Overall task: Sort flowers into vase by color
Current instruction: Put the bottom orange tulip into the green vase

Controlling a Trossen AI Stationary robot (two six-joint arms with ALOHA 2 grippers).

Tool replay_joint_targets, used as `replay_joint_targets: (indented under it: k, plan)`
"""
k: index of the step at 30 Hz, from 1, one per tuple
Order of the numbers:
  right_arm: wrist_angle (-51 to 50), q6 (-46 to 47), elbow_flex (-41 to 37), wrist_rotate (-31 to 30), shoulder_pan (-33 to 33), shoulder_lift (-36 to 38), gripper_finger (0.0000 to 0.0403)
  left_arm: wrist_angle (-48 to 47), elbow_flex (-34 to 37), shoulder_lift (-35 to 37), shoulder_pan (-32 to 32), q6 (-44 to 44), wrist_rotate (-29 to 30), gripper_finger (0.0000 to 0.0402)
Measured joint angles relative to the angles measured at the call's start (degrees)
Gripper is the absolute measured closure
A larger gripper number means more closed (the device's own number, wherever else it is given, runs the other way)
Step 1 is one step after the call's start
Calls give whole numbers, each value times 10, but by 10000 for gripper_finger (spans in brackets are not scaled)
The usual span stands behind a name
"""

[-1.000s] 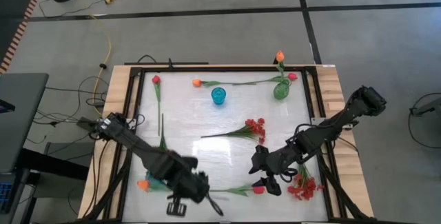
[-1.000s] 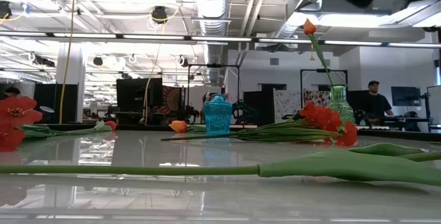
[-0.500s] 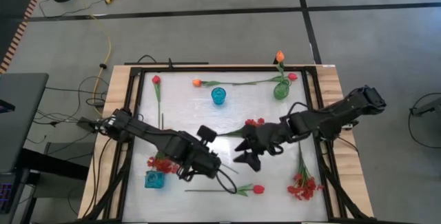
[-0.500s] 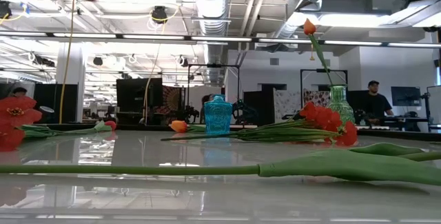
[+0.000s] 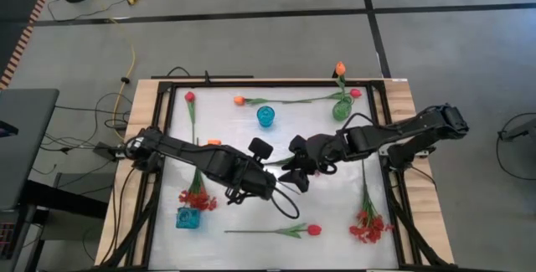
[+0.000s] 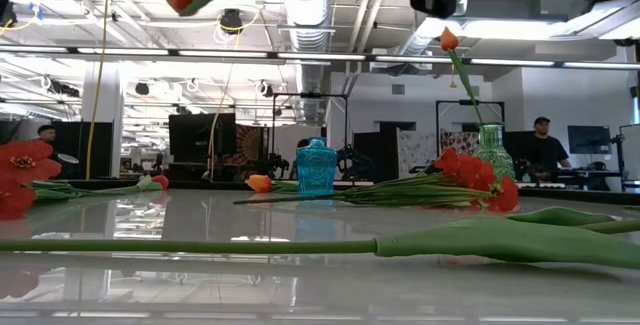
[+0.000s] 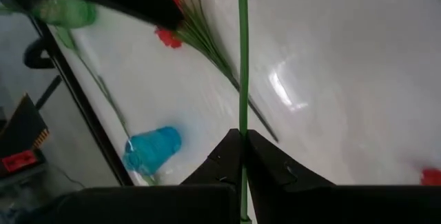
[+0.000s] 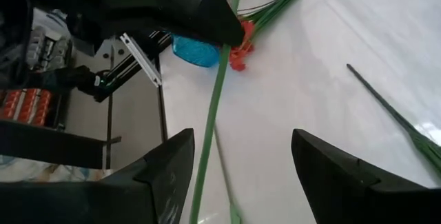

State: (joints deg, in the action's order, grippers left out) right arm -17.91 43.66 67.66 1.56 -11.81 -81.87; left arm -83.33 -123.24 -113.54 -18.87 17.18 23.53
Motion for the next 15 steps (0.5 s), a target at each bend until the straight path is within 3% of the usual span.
replay_joint_targets:
  k: [15]
  plan:
    - [0, -11, 0, 1, 4, 0, 133, 68, 0, 0, 6, 85, 59, 401]
